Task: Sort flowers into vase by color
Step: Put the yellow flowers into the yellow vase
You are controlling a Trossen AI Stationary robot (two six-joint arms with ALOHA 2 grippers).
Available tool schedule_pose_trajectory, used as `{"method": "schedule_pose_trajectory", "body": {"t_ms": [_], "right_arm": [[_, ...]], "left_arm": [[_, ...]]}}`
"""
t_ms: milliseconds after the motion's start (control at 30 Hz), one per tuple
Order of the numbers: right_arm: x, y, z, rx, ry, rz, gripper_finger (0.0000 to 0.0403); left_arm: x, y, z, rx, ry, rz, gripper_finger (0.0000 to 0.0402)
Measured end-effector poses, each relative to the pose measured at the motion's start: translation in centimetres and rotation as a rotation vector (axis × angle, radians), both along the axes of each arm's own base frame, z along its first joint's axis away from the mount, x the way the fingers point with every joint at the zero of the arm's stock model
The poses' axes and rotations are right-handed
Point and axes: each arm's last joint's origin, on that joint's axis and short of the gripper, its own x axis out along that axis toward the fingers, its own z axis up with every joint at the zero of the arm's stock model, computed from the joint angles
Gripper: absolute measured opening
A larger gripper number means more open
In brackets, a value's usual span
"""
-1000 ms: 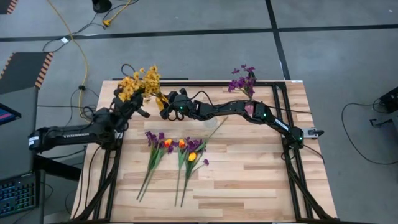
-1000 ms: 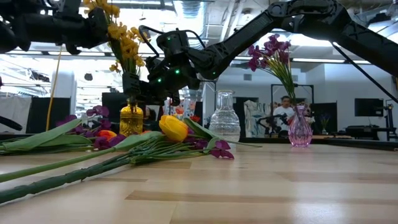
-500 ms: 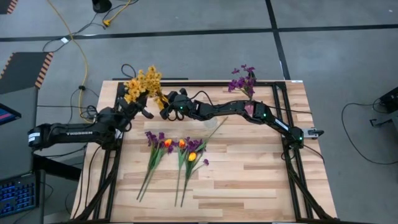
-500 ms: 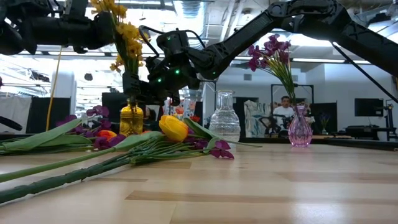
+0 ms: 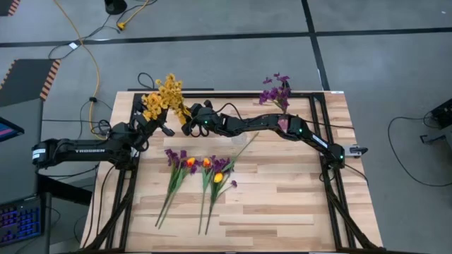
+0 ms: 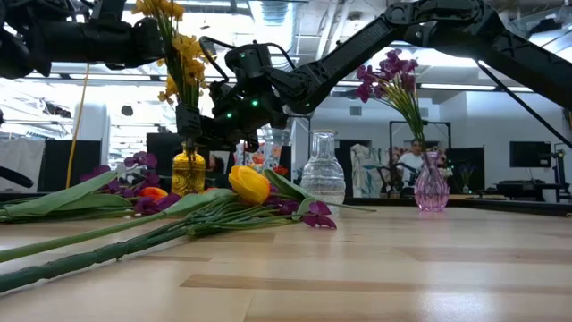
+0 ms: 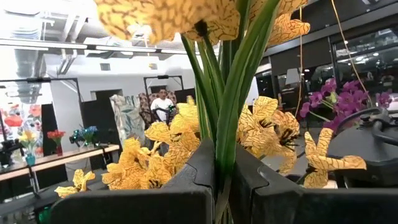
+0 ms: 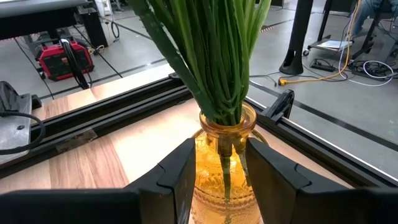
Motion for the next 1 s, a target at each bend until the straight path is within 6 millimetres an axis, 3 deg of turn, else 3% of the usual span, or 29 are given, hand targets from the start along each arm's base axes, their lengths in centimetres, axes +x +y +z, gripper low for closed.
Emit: {"method": "schedule_pose_trajectory", "body": {"t_ms": [600, 1000], "right_arm": [[0.03, 0.13, -0.24, 0.020, 0.020, 0.063, 0.0171], [0.07, 0.15, -0.23, 0.029, 0.016, 0.100, 0.0262]], "left_arm": [[0.23, -0.86, -0.06, -0.011, 0.014, -0.001, 0.0000], [0.23, -0.88, -0.05, -0.012, 0.014, 0.000, 0.0000]]}}
